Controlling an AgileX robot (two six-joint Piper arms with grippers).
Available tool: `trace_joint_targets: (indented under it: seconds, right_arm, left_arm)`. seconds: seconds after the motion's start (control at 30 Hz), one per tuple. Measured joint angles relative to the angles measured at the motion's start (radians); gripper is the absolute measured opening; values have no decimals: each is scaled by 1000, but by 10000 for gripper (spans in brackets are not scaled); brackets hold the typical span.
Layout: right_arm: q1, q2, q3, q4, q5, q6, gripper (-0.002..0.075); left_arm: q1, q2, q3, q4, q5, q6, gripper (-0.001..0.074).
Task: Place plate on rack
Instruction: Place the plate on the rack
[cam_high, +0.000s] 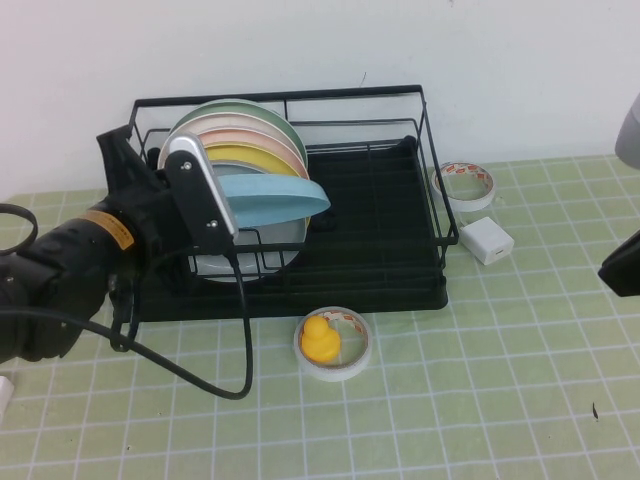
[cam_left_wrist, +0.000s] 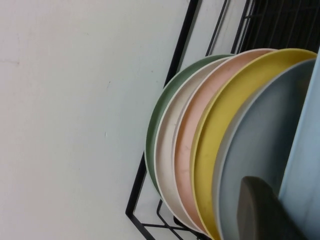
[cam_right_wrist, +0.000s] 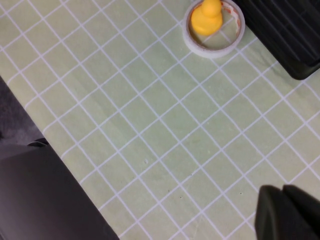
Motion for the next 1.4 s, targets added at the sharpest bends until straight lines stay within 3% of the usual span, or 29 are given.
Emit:
trace_joint_targets:
  seconds: [0.77, 1.4]
  right_arm:
    - [0, -2, 0, -4, 24, 0, 4]
    - [0, -4, 0, -47, 24, 2, 4]
  left_arm:
    - [8, -23, -7, -63, -27, 77, 82]
    - [8, -46, -7, -90, 95, 81, 82]
